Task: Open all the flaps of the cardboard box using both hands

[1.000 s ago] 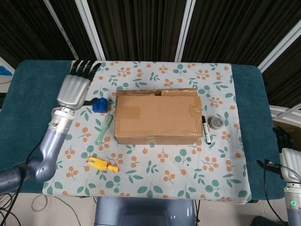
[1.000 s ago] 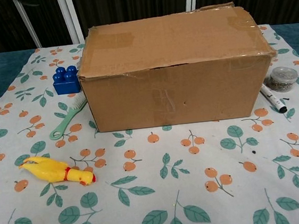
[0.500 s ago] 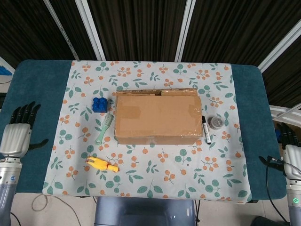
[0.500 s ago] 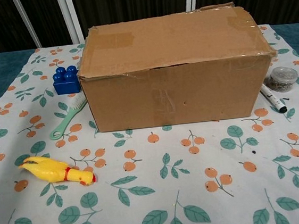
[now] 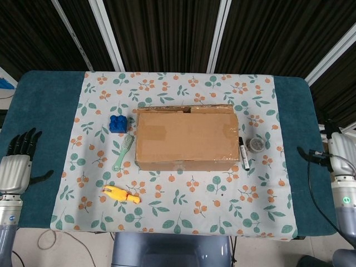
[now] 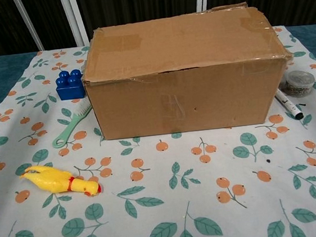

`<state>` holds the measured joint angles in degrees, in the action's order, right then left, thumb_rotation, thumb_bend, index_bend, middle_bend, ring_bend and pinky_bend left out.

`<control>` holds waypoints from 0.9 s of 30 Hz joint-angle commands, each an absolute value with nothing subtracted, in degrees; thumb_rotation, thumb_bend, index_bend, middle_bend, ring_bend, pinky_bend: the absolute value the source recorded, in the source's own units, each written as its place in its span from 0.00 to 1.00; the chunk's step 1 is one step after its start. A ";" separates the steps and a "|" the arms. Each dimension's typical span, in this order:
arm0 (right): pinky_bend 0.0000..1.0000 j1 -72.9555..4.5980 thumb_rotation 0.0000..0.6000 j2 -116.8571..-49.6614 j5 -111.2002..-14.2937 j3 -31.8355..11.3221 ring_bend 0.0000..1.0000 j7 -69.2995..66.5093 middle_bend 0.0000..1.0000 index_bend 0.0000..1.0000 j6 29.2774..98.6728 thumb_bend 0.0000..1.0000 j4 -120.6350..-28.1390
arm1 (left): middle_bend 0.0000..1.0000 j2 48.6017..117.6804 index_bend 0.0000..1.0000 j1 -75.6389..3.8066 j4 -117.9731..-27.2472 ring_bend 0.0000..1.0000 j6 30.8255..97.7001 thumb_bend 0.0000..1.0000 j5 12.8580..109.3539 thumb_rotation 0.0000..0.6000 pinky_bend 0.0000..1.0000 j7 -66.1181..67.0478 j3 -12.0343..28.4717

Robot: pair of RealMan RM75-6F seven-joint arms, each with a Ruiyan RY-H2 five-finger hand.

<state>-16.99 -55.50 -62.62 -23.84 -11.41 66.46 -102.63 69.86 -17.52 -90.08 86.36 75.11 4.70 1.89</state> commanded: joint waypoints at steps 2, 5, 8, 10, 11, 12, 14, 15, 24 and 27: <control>0.32 -25.58 1.00 -51.71 -51.84 -30.00 0.19 -15.25 0.16 0.08 54.66 0.70 -104.53 | 0.00 70.21 0.00 -17.05 -88.90 0.00 86.43 0.05 76.69 1.00 0.05 2.40 2.50; 0.32 -29.66 1.00 -51.04 -46.09 -31.76 0.17 -16.54 0.15 0.09 48.54 0.81 -104.05 | 0.00 70.29 0.00 -16.87 -88.29 0.00 85.98 0.05 77.26 1.00 0.05 1.83 2.79; 0.32 -33.33 1.00 -51.19 -40.86 -32.85 0.16 -18.21 0.14 0.09 43.31 0.93 -103.10 | 0.00 70.36 0.00 -16.72 -88.02 0.00 85.55 0.07 77.67 1.00 0.05 1.39 3.12; 0.32 -35.45 1.00 -51.80 -38.08 -33.35 0.16 -19.41 0.14 0.09 40.83 0.97 -102.36 | 0.00 70.33 0.00 -16.64 -87.94 0.00 85.27 0.07 77.97 1.00 0.05 1.11 3.32; 0.32 -36.46 1.00 -52.22 -36.98 -33.45 0.16 -19.79 0.14 0.09 39.86 0.97 -101.90 | 0.00 70.34 0.00 -16.59 -87.87 0.00 85.21 0.07 78.16 1.00 0.05 1.02 3.41; 0.32 -38.41 1.00 -53.47 -35.85 -33.46 0.16 -20.06 0.14 0.09 38.28 0.98 -101.24 | 0.00 70.40 0.00 -16.55 -87.69 0.00 85.04 0.07 78.40 1.00 0.05 0.97 3.49; 0.32 -41.46 1.00 -55.72 -33.80 -32.74 0.16 -19.46 0.14 0.09 37.11 0.98 -98.72 | 0.00 70.52 0.00 -16.47 -87.48 0.00 84.83 0.07 78.61 1.00 0.05 0.95 3.67; 0.32 -42.40 1.00 -56.34 -32.88 -32.45 0.16 -19.27 0.14 0.10 36.97 0.98 -97.95 | 0.00 70.56 0.00 -16.42 -87.43 0.00 84.78 0.07 78.71 1.00 0.05 0.93 3.78; 0.32 -48.81 1.00 -60.79 -25.08 -30.46 0.15 -19.33 0.14 0.11 34.96 0.97 -93.13 | 0.00 70.76 0.00 -15.96 -87.06 0.00 84.39 0.07 79.51 1.00 0.05 0.97 4.65; 0.32 -49.81 1.00 -61.86 -24.25 -29.64 0.15 -18.99 0.14 0.11 35.06 0.97 -92.43 | 0.00 70.84 0.00 -15.86 -86.92 0.00 84.25 0.07 79.76 1.00 0.05 0.89 4.82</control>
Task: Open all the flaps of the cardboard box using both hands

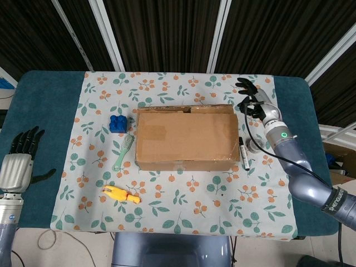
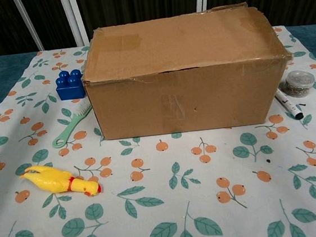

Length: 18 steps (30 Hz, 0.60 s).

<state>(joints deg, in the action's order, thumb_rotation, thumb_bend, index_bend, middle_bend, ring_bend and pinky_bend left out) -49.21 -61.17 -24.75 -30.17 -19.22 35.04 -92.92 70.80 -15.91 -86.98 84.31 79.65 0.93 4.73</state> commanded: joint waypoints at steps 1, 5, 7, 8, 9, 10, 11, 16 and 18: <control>0.32 -50.41 1.00 -62.82 -23.63 -29.17 0.15 -19.06 0.14 0.11 34.66 0.97 -91.79 | 0.00 70.86 0.00 -15.81 -86.85 0.00 84.15 0.07 79.87 1.00 0.05 0.81 4.89; 0.32 -51.89 1.00 -64.50 -22.89 -28.23 0.15 -18.61 0.14 0.11 34.28 0.97 -89.71 | 0.00 70.85 0.00 -15.66 -86.68 0.00 83.86 0.07 79.98 1.00 0.05 0.50 5.21; 0.32 -52.70 1.00 -65.50 -22.43 -27.71 0.15 -18.44 0.14 0.12 33.75 0.97 -88.51 | 0.00 70.79 0.00 -15.59 -86.71 0.00 83.60 0.07 79.96 1.00 0.05 0.21 5.38; 0.32 -53.03 1.00 -65.90 -22.31 -27.46 0.15 -18.32 0.14 0.12 33.51 0.97 -87.94 | 0.00 70.76 0.00 -15.56 -86.74 0.00 83.50 0.07 80.00 1.00 0.05 0.11 5.43; 0.32 -53.30 1.00 -66.21 -22.20 -27.28 0.15 -18.25 0.14 0.12 33.29 0.97 -87.45 | 0.00 70.72 0.00 -15.54 -86.76 0.00 83.44 0.07 80.08 1.00 0.05 -0.01 5.48; 0.32 -53.53 1.00 -66.50 -22.04 -27.13 0.15 -18.24 0.14 0.12 33.14 0.97 -87.01 | 0.00 70.70 0.00 -15.51 -86.77 0.00 83.45 0.07 80.19 1.00 0.05 -0.10 5.55; 0.32 -53.78 1.00 -66.94 -21.85 -26.93 0.15 -18.26 0.14 0.12 33.03 0.97 -86.38 | 0.00 70.69 0.00 -15.48 -86.72 0.00 83.55 0.07 80.38 1.00 0.05 -0.23 5.68; 0.33 -54.42 1.00 -68.12 -21.09 -26.57 0.15 -18.74 0.14 0.12 32.23 0.97 -84.83 | 0.00 70.74 0.00 -15.38 -86.39 0.00 83.31 0.07 80.89 1.00 0.05 -0.84 5.85; 0.33 -54.62 1.00 -68.31 -21.21 -26.46 0.15 -18.77 0.14 0.12 31.79 0.97 -84.94 | 0.00 70.78 0.00 -15.40 -86.28 0.00 82.91 0.07 80.76 1.00 0.05 -1.01 5.95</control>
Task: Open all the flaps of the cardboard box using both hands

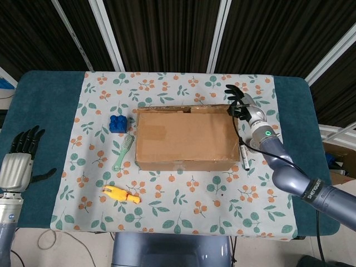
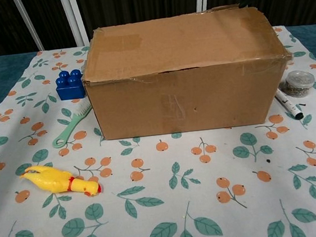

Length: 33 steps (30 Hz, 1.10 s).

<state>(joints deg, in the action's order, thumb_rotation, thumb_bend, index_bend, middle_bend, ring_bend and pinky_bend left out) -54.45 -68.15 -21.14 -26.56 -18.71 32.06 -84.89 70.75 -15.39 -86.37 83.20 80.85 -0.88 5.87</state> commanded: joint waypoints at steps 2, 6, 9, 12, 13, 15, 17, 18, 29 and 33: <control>0.33 -54.80 1.00 -68.57 -21.37 -26.33 0.15 -18.79 0.14 0.12 31.62 0.97 -84.92 | 0.00 70.77 0.00 -15.39 -86.19 0.00 82.71 0.07 80.78 1.00 0.05 -1.04 6.06; 0.33 -55.04 1.00 -69.07 -21.34 -26.21 0.15 -19.16 0.14 0.12 31.17 0.97 -84.72 | 0.00 70.81 0.00 -15.32 -86.07 0.00 82.59 0.07 80.91 1.00 0.05 -1.10 6.22; 0.33 -55.43 1.00 -69.68 -21.49 -26.00 0.15 -19.22 0.14 0.12 30.82 0.97 -83.88 | 0.00 70.81 0.00 -15.25 -86.06 0.00 82.53 0.07 81.02 1.00 0.05 -1.22 6.36; 0.33 -55.62 1.00 -70.00 -21.30 -26.03 0.15 -19.57 0.14 0.12 30.58 0.97 -83.38 | 0.00 70.83 0.00 -15.21 -86.08 0.00 82.28 0.07 80.96 1.00 0.05 -1.34 6.45; 0.33 -55.64 1.00 -70.05 -21.30 -26.03 0.15 -19.67 0.14 0.12 30.50 0.97 -83.36 | 0.00 70.83 0.00 -15.20 -86.08 0.00 82.17 0.07 80.92 1.00 0.05 -1.31 6.47; 0.37 -55.78 1.00 -70.07 -21.42 -25.83 0.16 -19.71 0.14 0.12 29.88 0.97 -83.27 | 0.00 70.84 0.00 -15.22 -86.12 0.00 81.90 0.07 80.88 1.00 0.05 -1.32 6.53; 0.44 -55.95 1.00 -70.06 -21.44 -25.80 0.18 -19.80 0.13 0.12 29.44 0.97 -82.93 | 0.00 70.85 0.00 -15.21 -86.10 0.00 81.80 0.07 80.96 1.00 0.05 -1.24 6.54; 0.46 -56.07 1.00 -70.16 -21.47 -25.89 0.19 -19.89 0.13 0.12 29.50 0.97 -82.70 | 0.00 70.87 0.00 -15.20 -86.10 0.00 81.77 0.07 80.98 1.00 0.05 -1.22 6.56; 0.53 -56.37 1.00 -69.23 -22.80 -28.58 0.25 -21.73 0.15 0.12 30.22 0.97 -85.17 | 0.00 71.05 0.00 -15.15 -85.96 0.00 81.24 0.08 80.94 1.00 0.05 -1.35 6.88; 0.55 -56.22 1.00 -67.95 -23.19 -29.26 0.28 -22.12 0.16 0.12 30.41 0.97 -87.00 | 0.00 71.10 0.00 -15.12 -85.89 0.00 81.12 0.08 81.03 1.00 0.05 -1.39 6.93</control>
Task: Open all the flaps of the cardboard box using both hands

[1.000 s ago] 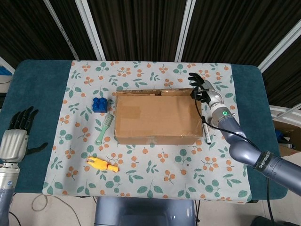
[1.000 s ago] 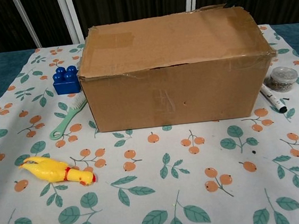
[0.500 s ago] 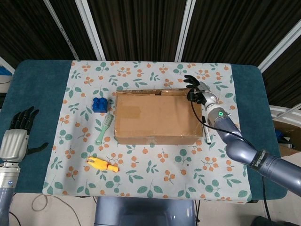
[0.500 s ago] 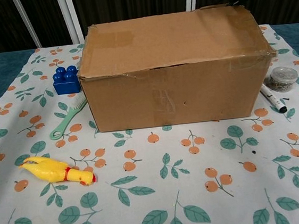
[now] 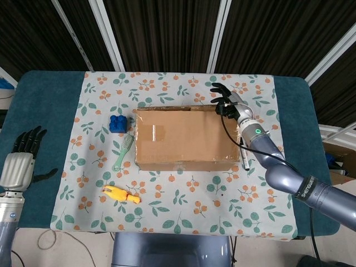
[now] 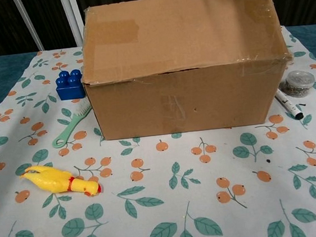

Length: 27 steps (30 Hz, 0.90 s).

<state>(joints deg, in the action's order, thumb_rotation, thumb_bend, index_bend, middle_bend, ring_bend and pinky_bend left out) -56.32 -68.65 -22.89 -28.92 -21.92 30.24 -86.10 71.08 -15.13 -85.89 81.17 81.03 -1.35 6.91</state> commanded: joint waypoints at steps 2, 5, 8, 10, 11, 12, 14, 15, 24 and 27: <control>0.57 -56.07 1.00 -67.29 -23.45 -29.69 0.29 -22.35 0.16 0.12 30.60 0.97 -88.07 | 0.00 71.12 0.00 -15.12 -85.89 0.00 81.05 0.08 81.06 1.00 0.05 -1.41 6.94; 0.57 -55.87 1.00 -66.34 -23.88 -30.20 0.30 -22.62 0.16 0.12 30.82 0.97 -89.39 | 0.00 71.16 0.00 -15.10 -85.86 0.00 81.03 0.08 81.10 1.00 0.05 -1.39 7.00; 0.57 -55.58 1.00 -65.23 -24.36 -30.77 0.30 -22.84 0.16 0.12 31.14 0.97 -90.87 | 0.00 71.18 0.00 -15.08 -85.86 0.00 81.09 0.08 81.19 1.00 0.05 -1.33 7.05; 0.57 -55.30 1.00 -64.38 -24.52 -31.11 0.30 -23.10 0.16 0.12 31.13 0.97 -91.94 | 0.00 71.23 0.00 -15.04 -85.86 0.00 81.29 0.08 81.35 1.00 0.05 -1.34 7.10; 0.57 -55.10 1.00 -63.81 -24.56 -31.34 0.30 -23.31 0.16 0.12 31.07 0.97 -92.64 | 0.00 71.26 0.00 -15.04 -85.80 0.00 81.40 0.08 81.49 1.00 0.05 -1.32 7.12; 0.57 -54.96 1.00 -63.38 -24.58 -31.49 0.30 -23.45 0.16 0.12 30.97 0.97 -93.13 | 0.00 71.28 0.00 -15.03 -85.76 0.00 81.43 0.08 81.54 1.00 0.05 -1.32 7.12; 0.57 -54.53 1.00 -62.05 -24.60 -31.89 0.30 -23.86 0.16 0.12 30.60 0.97 -94.56 | 0.00 71.29 0.00 -15.01 -85.75 0.00 81.40 0.08 81.64 1.00 0.05 -1.30 7.06; 0.57 -54.29 1.00 -61.36 -24.62 -32.07 0.30 -24.07 0.16 0.12 30.41 0.97 -95.29 | 0.00 71.29 0.00 -15.00 -85.75 0.00 81.38 0.08 81.68 1.00 0.05 -1.29 7.05; 0.57 -51.10 1.00 -54.64 -25.67 -33.51 0.30 -26.64 0.16 0.12 27.46 0.97 -103.13 | 0.00 71.50 0.00 -14.99 -85.66 0.00 81.76 0.08 82.70 1.00 0.05 -1.31 6.88; 0.57 -49.57 1.00 -52.68 -27.08 -34.27 0.30 -27.59 0.16 0.12 26.97 0.97 -106.23 | 0.00 71.58 0.00 -14.96 -85.54 0.00 81.91 0.08 82.83 1.00 0.05 -1.37 6.93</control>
